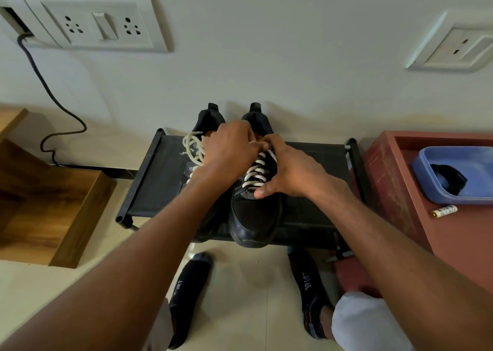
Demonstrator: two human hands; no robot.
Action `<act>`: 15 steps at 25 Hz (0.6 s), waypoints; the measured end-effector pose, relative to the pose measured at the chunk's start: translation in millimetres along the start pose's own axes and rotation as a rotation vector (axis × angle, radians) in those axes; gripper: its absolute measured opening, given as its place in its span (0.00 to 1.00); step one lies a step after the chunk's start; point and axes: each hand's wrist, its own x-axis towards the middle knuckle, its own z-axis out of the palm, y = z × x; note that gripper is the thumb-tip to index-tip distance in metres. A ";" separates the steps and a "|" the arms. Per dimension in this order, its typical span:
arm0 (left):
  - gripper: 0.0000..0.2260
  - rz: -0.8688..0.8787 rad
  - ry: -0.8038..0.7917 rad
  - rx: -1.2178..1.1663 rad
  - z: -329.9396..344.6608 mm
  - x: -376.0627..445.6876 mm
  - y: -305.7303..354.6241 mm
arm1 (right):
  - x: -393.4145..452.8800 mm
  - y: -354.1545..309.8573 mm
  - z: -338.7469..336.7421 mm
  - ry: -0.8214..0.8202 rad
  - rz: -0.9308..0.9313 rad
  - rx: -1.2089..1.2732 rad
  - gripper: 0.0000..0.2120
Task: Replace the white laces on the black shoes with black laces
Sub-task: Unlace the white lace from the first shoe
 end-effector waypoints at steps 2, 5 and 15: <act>0.06 0.067 0.022 0.145 0.9 0.5 -4.3 | -0.5 -0.8 0.2 0.010 -0.002 0.007 0.56; 0.05 0.054 0.068 -0.138 1.1 -0.4 -6.9 | -2.7 -1.6 -0.3 0.021 0.051 0.010 0.56; 0.08 0.161 0.015 0.150 -5.3 -1.8 -1.8 | 0.2 -2.1 -0.1 -0.005 0.065 0.006 0.57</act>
